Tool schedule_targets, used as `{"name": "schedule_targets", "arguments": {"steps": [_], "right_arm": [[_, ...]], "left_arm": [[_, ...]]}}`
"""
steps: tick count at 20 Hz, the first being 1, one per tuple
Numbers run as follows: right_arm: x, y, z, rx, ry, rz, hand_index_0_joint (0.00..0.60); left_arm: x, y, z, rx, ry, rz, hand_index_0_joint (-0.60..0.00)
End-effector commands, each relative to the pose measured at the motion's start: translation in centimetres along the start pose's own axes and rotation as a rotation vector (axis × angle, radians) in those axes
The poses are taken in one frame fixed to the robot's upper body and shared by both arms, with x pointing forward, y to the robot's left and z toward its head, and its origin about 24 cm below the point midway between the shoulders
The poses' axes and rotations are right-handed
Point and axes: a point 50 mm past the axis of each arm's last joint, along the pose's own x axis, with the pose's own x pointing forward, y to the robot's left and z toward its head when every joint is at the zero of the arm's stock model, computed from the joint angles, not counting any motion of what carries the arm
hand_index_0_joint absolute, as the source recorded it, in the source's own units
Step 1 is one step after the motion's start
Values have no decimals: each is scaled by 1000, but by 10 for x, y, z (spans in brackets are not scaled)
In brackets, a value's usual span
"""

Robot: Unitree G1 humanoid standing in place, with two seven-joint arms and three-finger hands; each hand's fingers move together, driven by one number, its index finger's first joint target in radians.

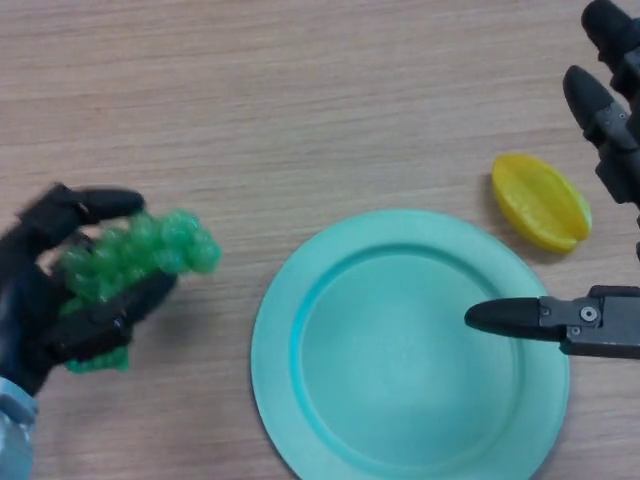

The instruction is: Pick up the green grapes and place it on the plate

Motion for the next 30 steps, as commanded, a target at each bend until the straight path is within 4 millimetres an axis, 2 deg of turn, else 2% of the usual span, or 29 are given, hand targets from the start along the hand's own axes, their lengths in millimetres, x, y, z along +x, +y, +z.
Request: {"name": "schedule_targets", "arguments": {"steps": [1, 6, 7, 8, 9, 10, 11, 12, 13, 14, 15, 16, 17, 20, 24, 26, 29, 30], "right_arm": [[-3, 0, 24, 13, -166, -5, 0], [-4, -1, 24, 17, -162, 1, 0], [-5, 0, 24, 15, -163, 2, 0], [-5, 0, 24, 18, -166, 1, 0], [-4, -1, 26, 20, -175, -1, 0], [-3, -1, 26, 15, -179, -2, 0], [-4, -1, 26, 17, -182, 0, 0], [-5, -1, 26, 18, -181, 3, 0], [-6, -1, 26, 18, -181, 4, 0], [-5, -1, 26, 17, -181, 4, 0], [-6, -1, 26, 14, -184, 3, 0], [-6, -1, 26, 12, -188, 3, 0], [-6, -2, 28, 7, -201, 3, 0], [-5, 0, 28, -10, -200, 0, 0], [0, 3, 28, -24, -201, 9, 0], [2, 2, 28, -39, -215, 7, 0], [4, 2, 28, -50, -222, 13, 0], [4, 1, 27, -49, -221, 10, 0]], "left_arm": [[-8, -11, 40, 69, -176, -56, -600], [-18, -60, 51, 63, -182, -229, -600], [-20, -77, 49, 60, -145, -300, -600], [-21, -83, 47, 75, -131, -327, -600], [-23, -96, 39, 126, -109, -388, -600], [-23, -101, 35, 152, -74, -422, -600], [-23, -111, 29, 247, -21, -521, -600], [-23, -112, 28, 274, -35, -527, -600], [-23, -113, 27, 297, -53, -526, -502], [-23, -113, 27, 306, -62, -523, -402], [-22, -113, 25, 325, -83, -513, -252], [-22, -113, 23, 336, -100, -504, -152], [-20, -112, 21, 355, -124, -485, -6], [-17, -108, 27, 331, -180, -453, 0], [-15, -97, 48, 357, -317, -397, 0], [-15, -86, 61, 355, -402, -329, 0], [-11, -55, 85, 242, -472, -183, 0], [-9, -48, 88, 224, -468, -159, 0]]}}
